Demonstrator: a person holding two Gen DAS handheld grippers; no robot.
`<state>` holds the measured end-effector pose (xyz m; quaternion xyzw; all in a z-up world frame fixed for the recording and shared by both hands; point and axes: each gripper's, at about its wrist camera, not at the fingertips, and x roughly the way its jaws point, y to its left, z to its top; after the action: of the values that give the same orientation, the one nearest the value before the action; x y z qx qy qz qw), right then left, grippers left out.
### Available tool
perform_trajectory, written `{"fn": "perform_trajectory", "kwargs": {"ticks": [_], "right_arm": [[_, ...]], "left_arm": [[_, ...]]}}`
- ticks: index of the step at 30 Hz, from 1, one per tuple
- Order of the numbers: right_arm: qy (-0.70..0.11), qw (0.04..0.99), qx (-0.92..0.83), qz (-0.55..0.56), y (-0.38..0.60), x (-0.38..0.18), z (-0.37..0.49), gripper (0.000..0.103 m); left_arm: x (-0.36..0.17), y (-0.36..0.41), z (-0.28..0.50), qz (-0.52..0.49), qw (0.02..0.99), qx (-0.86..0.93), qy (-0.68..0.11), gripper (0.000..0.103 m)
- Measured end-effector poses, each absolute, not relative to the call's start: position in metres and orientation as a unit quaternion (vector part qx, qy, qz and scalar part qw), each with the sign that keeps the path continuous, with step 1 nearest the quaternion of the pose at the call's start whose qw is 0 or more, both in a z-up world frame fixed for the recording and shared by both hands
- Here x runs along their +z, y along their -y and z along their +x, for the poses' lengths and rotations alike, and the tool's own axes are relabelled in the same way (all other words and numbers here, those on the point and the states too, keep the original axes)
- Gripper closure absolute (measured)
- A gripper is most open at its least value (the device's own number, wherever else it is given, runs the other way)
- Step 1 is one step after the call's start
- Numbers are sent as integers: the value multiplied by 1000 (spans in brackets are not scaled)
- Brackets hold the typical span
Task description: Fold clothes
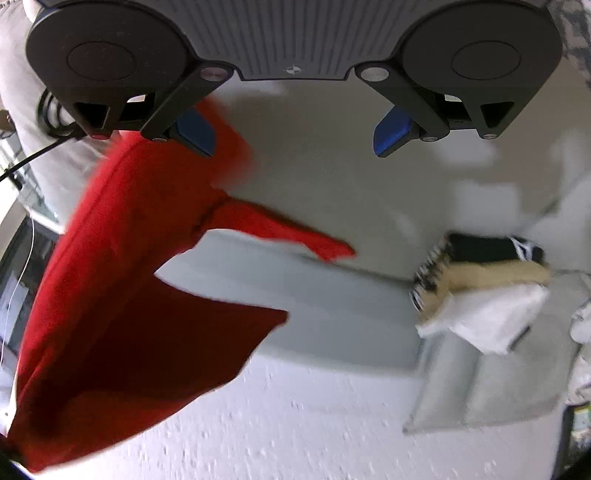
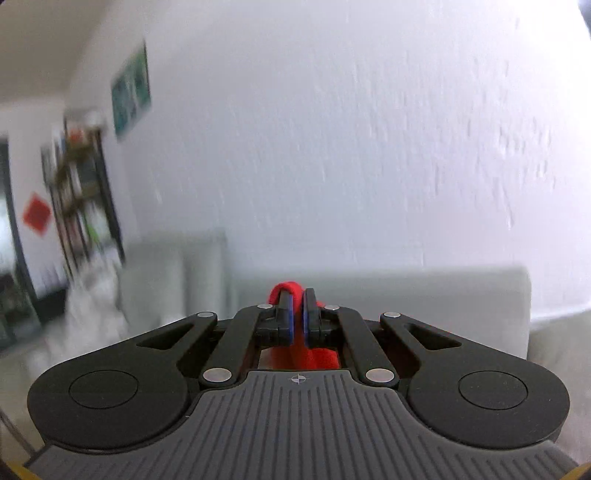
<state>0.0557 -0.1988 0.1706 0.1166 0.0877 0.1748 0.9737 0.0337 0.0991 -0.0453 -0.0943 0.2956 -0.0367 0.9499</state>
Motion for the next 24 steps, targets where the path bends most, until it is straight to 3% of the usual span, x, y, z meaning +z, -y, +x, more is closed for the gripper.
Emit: {"fn": "perform_trajectory", "kwargs": {"ticks": [5, 11, 12, 13, 15, 19, 24], "right_arm": [[-87, 971, 127, 184, 260, 182, 3, 99], [-218, 955, -13, 203, 356, 77, -9, 97], [-249, 946, -34, 203, 374, 56, -11, 95], [-280, 935, -61, 208, 391, 37, -15, 85], [-325, 909, -117, 233, 416, 7, -27, 80], [-359, 877, -125, 292, 424, -24, -56, 48], [-405, 846, -20, 345, 381, -72, -62, 48]], "left_arm": [[-29, -119, -3, -89, 949, -64, -295, 8], [-50, -99, -33, -66, 929, -128, -342, 7], [-56, -92, -31, -65, 923, -130, -356, 7], [-63, -85, -30, -64, 918, -130, -370, 8], [-74, -74, -22, -67, 909, -121, -392, 8], [-89, -56, -1, -57, 901, -101, -417, 8], [-97, -59, 16, -47, 899, -50, -433, 10]]}}
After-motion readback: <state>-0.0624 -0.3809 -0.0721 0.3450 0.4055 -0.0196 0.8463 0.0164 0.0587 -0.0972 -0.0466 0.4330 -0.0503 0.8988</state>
